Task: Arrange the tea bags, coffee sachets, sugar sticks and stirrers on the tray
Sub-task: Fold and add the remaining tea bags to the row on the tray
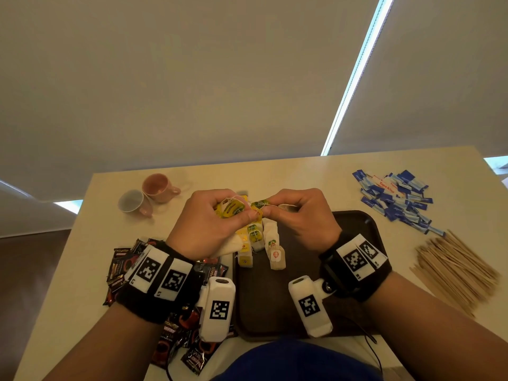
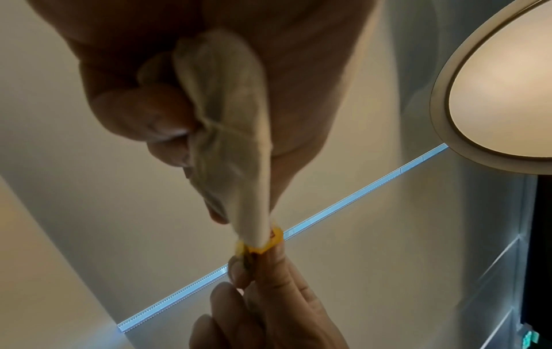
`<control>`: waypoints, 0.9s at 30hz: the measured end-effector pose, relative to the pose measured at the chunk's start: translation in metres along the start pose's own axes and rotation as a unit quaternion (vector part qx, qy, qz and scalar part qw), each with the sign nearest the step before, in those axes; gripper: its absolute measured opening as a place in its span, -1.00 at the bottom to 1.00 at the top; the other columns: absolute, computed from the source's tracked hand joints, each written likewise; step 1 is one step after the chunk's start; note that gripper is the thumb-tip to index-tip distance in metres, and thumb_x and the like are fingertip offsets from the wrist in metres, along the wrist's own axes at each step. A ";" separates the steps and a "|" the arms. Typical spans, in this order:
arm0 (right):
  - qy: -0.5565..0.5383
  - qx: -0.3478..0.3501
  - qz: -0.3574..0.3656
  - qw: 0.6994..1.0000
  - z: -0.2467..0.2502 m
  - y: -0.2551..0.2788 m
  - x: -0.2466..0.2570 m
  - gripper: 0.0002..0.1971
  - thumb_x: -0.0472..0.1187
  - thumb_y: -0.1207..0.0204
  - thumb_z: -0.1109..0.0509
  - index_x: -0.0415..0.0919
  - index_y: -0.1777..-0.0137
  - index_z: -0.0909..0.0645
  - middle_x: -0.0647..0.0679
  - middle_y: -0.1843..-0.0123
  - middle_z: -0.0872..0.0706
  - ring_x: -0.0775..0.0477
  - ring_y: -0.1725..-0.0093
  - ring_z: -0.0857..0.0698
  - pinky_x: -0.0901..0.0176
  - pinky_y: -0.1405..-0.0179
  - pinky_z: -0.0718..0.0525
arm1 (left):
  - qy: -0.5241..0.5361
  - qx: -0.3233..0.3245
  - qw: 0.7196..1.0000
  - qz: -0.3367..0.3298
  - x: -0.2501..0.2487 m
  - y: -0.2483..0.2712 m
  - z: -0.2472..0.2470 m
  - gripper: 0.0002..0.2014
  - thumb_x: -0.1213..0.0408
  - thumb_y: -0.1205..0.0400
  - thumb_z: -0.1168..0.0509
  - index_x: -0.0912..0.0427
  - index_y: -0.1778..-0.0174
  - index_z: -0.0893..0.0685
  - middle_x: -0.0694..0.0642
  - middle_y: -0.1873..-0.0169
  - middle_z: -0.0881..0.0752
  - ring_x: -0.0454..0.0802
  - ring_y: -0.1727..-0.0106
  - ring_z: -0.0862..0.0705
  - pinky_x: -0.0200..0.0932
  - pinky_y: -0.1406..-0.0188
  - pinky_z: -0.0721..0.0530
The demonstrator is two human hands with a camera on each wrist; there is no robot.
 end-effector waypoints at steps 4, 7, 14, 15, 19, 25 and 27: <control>-0.029 0.009 0.000 1.000 -0.002 0.000 0.001 -0.73 -0.07 -0.42 -0.51 -0.25 0.01 -0.82 -0.08 0.16 -0.84 0.00 0.16 -0.80 0.01 0.09 -0.79 | 0.013 -0.009 1.000 0.003 0.002 0.000 0.001 -0.92 0.22 -0.49 -0.58 0.01 0.24 -0.79 -0.08 0.31 -0.81 -0.20 0.26 -0.75 -0.33 0.21 -0.64; -0.042 0.013 0.005 0.999 -0.004 -0.001 0.002 -0.76 -0.08 -0.45 -0.50 -0.24 0.02 -0.81 -0.16 0.18 -0.84 -0.09 0.18 -0.81 -0.04 0.09 -0.79 | 0.023 -0.029 0.999 -0.010 0.000 0.001 0.002 -0.86 0.24 -0.47 -0.60 0.01 0.15 -0.77 -0.10 0.24 -0.80 -0.24 0.20 -0.74 -0.37 0.16 -0.63; -0.033 0.040 0.025 0.998 -0.007 0.000 0.012 -0.73 -0.15 -0.57 -0.41 -0.38 0.09 -0.80 0.23 0.38 -0.74 0.27 0.40 -0.66 0.52 0.30 -0.53 | 0.043 -0.067 0.996 -0.037 -0.010 0.002 0.008 -0.93 0.23 -0.47 -0.57 0.02 0.22 -0.80 -0.16 0.28 -0.81 -0.24 0.21 -0.75 -0.43 0.17 -0.61; -0.027 0.038 0.026 0.999 -0.007 -0.001 0.013 -0.71 -0.11 -0.55 -0.46 -0.38 0.08 -0.81 0.16 0.29 -0.79 0.25 0.31 -0.72 0.48 0.23 -0.58 | 0.038 -0.072 0.996 -0.039 -0.011 0.001 0.009 -0.92 0.24 -0.48 -0.57 0.01 0.23 -0.80 -0.16 0.29 -0.81 -0.24 0.23 -0.74 -0.44 0.19 -0.60; -0.019 0.004 0.006 1.000 -0.005 -0.003 0.008 -0.81 -0.19 -0.49 -0.55 -0.33 0.02 -0.83 -0.09 0.12 -0.86 -0.03 0.06 -0.83 0.03 -0.04 -0.77 | 0.032 -0.065 0.997 -0.038 -0.010 0.000 0.009 -0.89 0.27 -0.48 -0.58 -0.03 0.23 -0.79 -0.21 0.30 -0.81 -0.29 0.23 -0.74 -0.44 0.18 -0.61; -0.021 -0.001 0.009 1.000 -0.005 -0.003 0.009 -0.84 -0.27 -0.51 -0.54 -0.32 -0.03 -0.82 -0.09 0.09 -0.87 -0.05 0.06 -0.84 0.03 -0.04 -0.79 | 0.046 -0.059 0.997 -0.028 -0.008 -0.001 0.012 -0.92 0.23 -0.47 -0.56 -0.01 0.22 -0.80 -0.21 0.30 -0.81 -0.28 0.24 -0.74 -0.41 0.19 -0.62; -0.032 0.000 -0.005 0.999 -0.005 -0.002 0.007 -0.83 -0.31 -0.50 -0.54 -0.36 -0.05 -0.78 -0.14 0.12 -0.87 -0.07 0.09 -0.85 0.10 0.01 -0.79 | 0.047 -0.061 0.997 -0.028 -0.007 -0.002 0.014 -0.90 0.26 -0.48 -0.56 -0.03 0.21 -0.80 -0.22 0.30 -0.81 -0.29 0.24 -0.74 -0.40 0.18 -0.63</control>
Point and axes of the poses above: each hand's wrist, its own y-axis away from the middle knuckle, its own z-axis out of the back of the hand, x = y × z, the point moved 8 cm from there along -y, towards the middle knuckle
